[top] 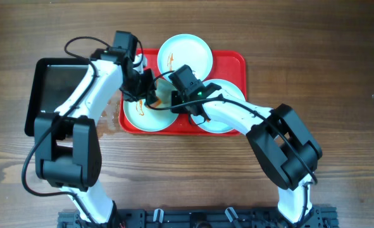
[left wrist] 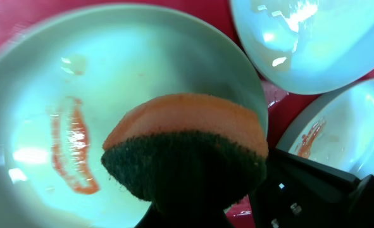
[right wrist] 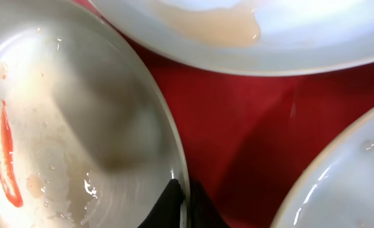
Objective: Clean dirty plates on tray and stack at the side
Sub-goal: 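Grip the left white plate rim with the right gripper, bring sponge over, then scrub the left plate with the sponge in the left gripper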
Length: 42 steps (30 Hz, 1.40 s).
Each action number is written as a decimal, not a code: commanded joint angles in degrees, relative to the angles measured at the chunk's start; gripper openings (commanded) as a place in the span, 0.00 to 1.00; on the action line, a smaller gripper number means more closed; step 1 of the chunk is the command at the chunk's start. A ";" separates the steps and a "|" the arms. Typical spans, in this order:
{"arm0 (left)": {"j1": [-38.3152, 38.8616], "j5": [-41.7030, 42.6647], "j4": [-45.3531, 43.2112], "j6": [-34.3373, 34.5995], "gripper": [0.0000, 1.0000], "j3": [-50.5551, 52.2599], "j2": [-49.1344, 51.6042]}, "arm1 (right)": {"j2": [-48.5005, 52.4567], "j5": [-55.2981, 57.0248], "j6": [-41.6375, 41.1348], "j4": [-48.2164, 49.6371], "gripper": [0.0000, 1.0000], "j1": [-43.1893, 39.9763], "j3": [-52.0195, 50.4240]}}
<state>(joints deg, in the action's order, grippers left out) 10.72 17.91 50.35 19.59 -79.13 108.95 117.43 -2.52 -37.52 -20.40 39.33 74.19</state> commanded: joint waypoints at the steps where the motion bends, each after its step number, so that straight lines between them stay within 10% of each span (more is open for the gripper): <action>1: 2.51 -3.82 -2.45 3.50 0.04 3.02 0.70 | 2.32 0.28 -2.19 -2.45 0.04 -2.03 0.17; 12: 3.39 -4.90 -20.20 4.04 0.04 13.97 0.70 | 2.32 -8.37 0.04 -2.54 0.04 -5.11 0.17; 42: 3.41 -36.65 -12.55 3.15 0.04 10.71 1.77 | 2.32 -11.69 1.36 -1.84 0.04 -3.72 0.15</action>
<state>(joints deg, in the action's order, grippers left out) 14.59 -17.50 37.17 22.85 -67.59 110.02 118.04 -13.50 -37.26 -21.63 35.55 74.72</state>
